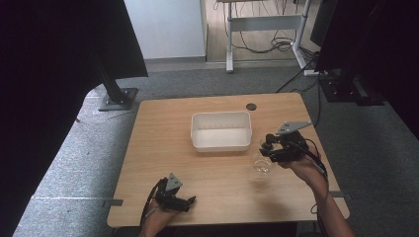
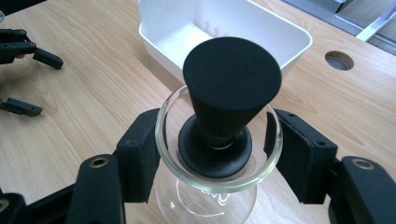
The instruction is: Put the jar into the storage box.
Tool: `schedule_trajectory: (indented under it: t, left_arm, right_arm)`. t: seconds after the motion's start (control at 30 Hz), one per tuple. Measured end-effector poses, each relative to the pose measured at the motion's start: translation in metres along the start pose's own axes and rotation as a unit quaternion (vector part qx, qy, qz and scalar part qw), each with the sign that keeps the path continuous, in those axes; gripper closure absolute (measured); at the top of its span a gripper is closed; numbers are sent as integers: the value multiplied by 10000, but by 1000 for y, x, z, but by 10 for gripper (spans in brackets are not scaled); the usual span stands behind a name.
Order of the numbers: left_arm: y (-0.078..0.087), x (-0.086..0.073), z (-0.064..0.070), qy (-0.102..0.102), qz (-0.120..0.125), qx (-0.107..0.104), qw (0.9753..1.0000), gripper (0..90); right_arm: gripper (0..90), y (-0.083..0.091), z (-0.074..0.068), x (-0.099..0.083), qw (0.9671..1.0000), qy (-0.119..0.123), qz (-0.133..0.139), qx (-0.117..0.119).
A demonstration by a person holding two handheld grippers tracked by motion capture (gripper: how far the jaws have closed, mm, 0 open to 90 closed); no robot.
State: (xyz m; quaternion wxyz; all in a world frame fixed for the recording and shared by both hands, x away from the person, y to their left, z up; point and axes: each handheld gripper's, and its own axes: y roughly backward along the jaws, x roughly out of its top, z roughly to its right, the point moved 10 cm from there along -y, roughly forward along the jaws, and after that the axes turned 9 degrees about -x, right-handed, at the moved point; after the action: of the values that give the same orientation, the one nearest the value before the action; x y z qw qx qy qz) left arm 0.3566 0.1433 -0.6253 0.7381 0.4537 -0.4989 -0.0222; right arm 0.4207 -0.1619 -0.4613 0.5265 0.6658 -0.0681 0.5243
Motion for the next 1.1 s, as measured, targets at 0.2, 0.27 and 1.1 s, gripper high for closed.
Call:
schedule_trajectory:
  t: [0.2, 0.27, 1.1]
  left_arm:
    - [0, 0, 0, -1, 0, 0, 10000, 26]
    - [0, 0, 0, -1, 0, 0, 10000, 25]
    - [0, 0, 0, 1, 4, 2, 10000, 25]
  right_arm:
    - [360, -5, -1, 13, 10000, 68, 11, 19]
    - [360, -7, -2, 16, 10000, 79, 19, 20]
    - [360, -38, -12, 66, 9997, 237, 91, 67]
